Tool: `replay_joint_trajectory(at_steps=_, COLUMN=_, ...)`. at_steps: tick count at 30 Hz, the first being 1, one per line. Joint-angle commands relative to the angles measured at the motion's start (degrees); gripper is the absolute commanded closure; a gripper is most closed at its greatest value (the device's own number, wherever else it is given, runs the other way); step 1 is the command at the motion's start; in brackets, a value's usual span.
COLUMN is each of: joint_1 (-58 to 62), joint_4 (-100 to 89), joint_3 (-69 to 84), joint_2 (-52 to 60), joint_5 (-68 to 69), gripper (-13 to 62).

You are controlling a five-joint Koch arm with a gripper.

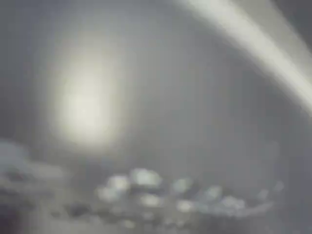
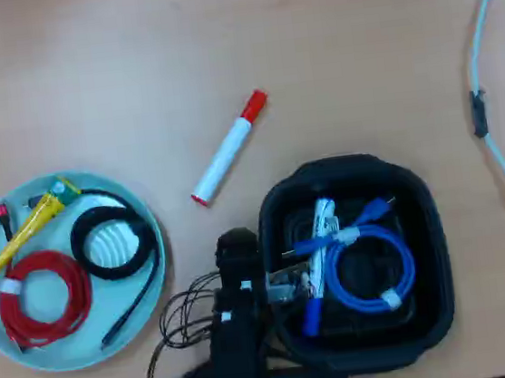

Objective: Pick up the red pen and put it in the green bowl

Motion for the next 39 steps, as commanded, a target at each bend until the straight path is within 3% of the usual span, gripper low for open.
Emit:
replay_joint_trajectory(at_steps=1, joint_1=-16.79, joint_4=55.28, joint_3=-59.85, joint_2=-25.93, joint_5=5.80, gripper=56.7)
replay_joint_trajectory(at_steps=13, joint_1=-16.88, joint_4=56.51, joint_3=-61.70, joint_2=-25.93, joint_5=5.71, gripper=56.5)
replay_joint_trajectory(at_steps=20, joint_1=-18.19, joint_4=67.85, joint_3=-75.23, joint_2=-26.46, joint_5=-0.18, gripper=56.0)
replay_joint_trajectory(at_steps=24, joint_1=-19.51, joint_4=72.51, joint_3=-83.32, joint_2=-26.89, joint_5=-2.81, gripper=51.0)
replay_joint_trajectory(at_steps=31, joint_1=-21.01, joint_4=77.87, joint_3=-97.56, joint_2=-37.27, joint_5=-22.50, gripper=48.3)
replay_joint_trajectory(at_steps=39, joint_1=-20.39, joint_4=85.43, joint_3=-111.88, joint_2=-50.80, joint_5=-41.40, gripper=34.0)
